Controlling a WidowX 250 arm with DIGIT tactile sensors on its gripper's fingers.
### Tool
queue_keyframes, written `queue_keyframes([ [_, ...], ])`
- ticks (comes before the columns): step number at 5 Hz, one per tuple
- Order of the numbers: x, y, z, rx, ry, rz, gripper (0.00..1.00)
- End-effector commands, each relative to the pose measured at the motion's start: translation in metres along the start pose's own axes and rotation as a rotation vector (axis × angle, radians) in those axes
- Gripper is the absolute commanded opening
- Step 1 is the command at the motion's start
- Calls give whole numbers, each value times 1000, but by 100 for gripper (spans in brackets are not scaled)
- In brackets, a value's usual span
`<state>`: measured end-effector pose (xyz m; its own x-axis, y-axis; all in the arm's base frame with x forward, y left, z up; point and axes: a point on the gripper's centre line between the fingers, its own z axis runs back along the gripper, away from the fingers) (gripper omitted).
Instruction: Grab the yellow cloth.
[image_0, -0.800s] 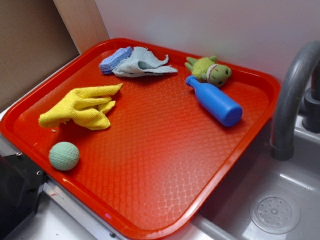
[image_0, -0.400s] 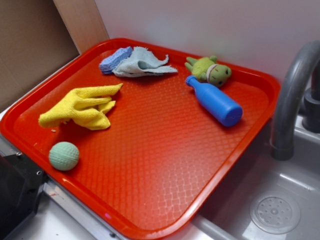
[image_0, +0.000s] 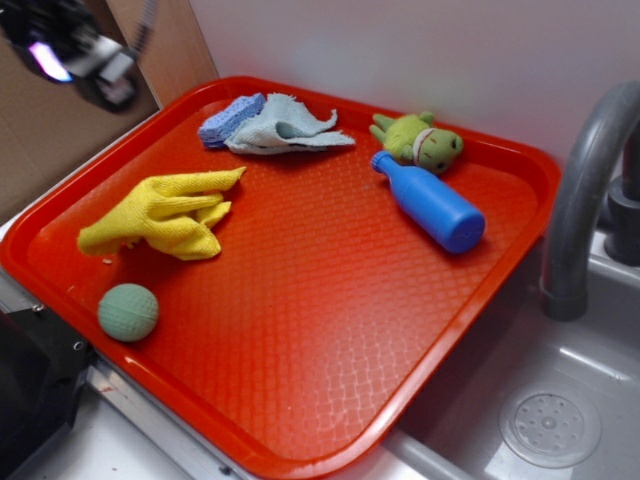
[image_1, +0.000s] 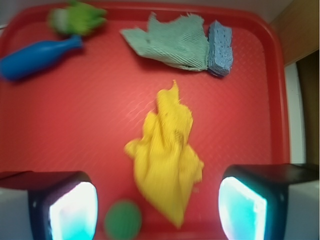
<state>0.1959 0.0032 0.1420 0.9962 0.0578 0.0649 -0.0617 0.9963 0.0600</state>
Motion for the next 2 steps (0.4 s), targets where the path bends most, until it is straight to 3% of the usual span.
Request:
queue_keyframes([
  [1, -2, -9, -92, 81, -1, -91, 100],
  [2, -15, -14, -119, 73, 45, -84, 100],
])
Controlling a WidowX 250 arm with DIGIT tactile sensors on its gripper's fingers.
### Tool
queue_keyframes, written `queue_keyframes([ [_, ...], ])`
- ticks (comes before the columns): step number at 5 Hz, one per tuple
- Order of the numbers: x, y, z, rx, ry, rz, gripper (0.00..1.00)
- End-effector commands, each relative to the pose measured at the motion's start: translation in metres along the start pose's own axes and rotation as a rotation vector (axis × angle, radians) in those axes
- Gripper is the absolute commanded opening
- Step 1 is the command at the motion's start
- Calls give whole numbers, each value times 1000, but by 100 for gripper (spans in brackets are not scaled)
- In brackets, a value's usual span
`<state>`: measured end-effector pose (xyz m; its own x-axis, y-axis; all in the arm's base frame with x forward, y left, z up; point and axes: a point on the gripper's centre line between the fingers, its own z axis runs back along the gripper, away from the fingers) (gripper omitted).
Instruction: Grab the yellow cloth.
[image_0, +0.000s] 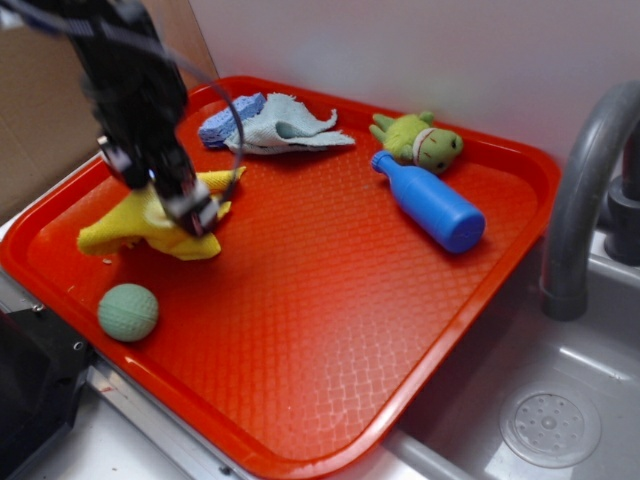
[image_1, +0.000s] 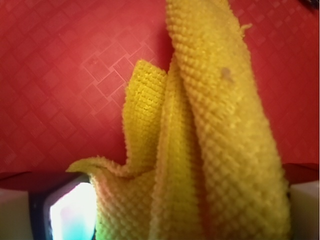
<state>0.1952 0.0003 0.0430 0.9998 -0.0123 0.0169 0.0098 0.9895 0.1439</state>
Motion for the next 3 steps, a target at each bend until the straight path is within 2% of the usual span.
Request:
queue_keyframes([
  [1, -9, 4, -14, -53, -6, 14, 0],
  [2, -8, 16, 19, -84, -49, 81, 0],
  [3, -9, 31, 66, -180, -137, 241, 0],
])
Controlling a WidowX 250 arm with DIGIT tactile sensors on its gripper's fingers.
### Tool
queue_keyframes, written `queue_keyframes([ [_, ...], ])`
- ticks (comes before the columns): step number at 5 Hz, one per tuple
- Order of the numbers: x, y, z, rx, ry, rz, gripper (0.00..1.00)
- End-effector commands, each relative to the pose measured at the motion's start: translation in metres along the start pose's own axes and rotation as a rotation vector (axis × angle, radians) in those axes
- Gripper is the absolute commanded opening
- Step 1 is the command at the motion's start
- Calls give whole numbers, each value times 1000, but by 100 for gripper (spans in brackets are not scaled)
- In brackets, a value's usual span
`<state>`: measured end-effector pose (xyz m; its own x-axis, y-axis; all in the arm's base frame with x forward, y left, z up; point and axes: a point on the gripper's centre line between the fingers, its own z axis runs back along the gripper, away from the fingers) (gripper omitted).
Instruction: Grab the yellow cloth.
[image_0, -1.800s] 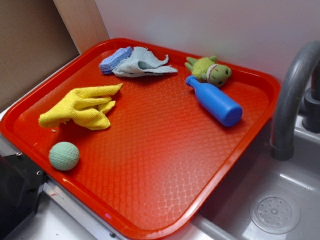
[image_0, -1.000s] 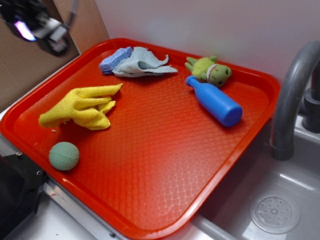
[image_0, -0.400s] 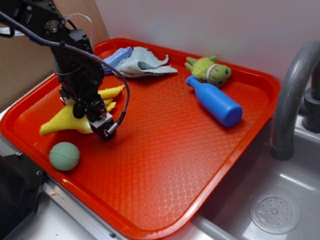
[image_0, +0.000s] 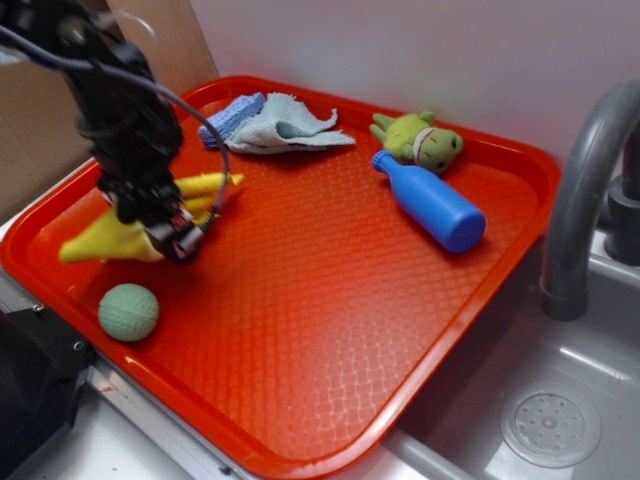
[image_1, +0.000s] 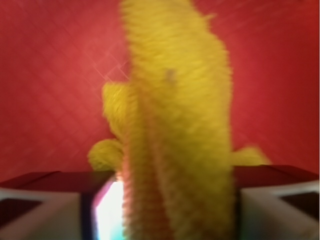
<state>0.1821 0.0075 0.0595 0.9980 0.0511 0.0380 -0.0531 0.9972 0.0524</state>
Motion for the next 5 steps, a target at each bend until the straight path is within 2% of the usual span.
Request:
queue_keyframes([
  [1, 6, 27, 101, -129, -124, 264, 0],
  [2, 9, 40, 150, -113, -146, 279, 0],
  [3, 18, 43, 200, -120, -164, 276, 0],
  [5, 24, 44, 182, -61, -119, 318, 0],
])
